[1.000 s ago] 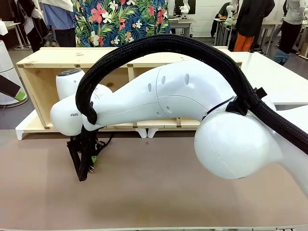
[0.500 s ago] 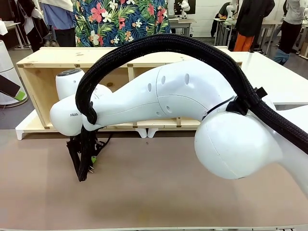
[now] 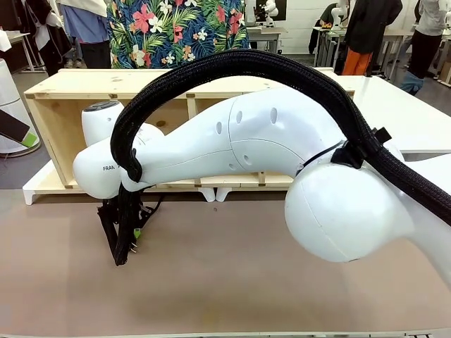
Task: Perform cable management.
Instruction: Pull the grasped Power Cable to the location of the Power Strip.
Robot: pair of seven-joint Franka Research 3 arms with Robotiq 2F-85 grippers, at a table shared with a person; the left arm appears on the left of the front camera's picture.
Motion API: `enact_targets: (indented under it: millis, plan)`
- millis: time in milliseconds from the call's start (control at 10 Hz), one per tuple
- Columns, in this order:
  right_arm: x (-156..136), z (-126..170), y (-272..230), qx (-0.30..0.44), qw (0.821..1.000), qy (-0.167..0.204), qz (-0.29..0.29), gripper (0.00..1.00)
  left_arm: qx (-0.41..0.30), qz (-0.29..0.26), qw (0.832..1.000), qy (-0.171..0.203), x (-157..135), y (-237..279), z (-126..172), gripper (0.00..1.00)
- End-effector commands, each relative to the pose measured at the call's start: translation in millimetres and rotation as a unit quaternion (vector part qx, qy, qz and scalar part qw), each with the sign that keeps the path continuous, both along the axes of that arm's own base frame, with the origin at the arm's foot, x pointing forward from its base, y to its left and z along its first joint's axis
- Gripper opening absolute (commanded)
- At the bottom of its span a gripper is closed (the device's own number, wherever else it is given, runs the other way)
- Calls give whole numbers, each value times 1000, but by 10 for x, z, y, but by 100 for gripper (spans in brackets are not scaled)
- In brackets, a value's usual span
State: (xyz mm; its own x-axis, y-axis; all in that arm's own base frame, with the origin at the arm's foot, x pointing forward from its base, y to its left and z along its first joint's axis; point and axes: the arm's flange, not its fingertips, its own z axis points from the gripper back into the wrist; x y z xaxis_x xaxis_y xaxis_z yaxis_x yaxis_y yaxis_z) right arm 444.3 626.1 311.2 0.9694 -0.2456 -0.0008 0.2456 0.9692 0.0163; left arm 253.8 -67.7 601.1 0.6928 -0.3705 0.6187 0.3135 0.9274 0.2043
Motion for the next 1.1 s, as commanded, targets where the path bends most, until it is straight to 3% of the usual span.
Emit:
enact_targets:
  millis: [0, 400, 500, 1000]
  plan:
    - [0, 9, 0, -1, 1000, 0, -2, 7, 3, -5, 1000, -3, 1, 6, 9, 100]
    - [0, 9, 0, -1, 1000, 0, -2, 7, 3, -5, 1000, -3, 1, 6, 9, 100]
    - [0, 0, 0, 0, 1000, 0, 0, 15, 3, -5, 1000, -3, 1, 6, 9, 100]
    - [-453, 370, -169, -35, 999, 19, 18, 15, 3, -5, 1000, -3, 1, 6, 9, 100]
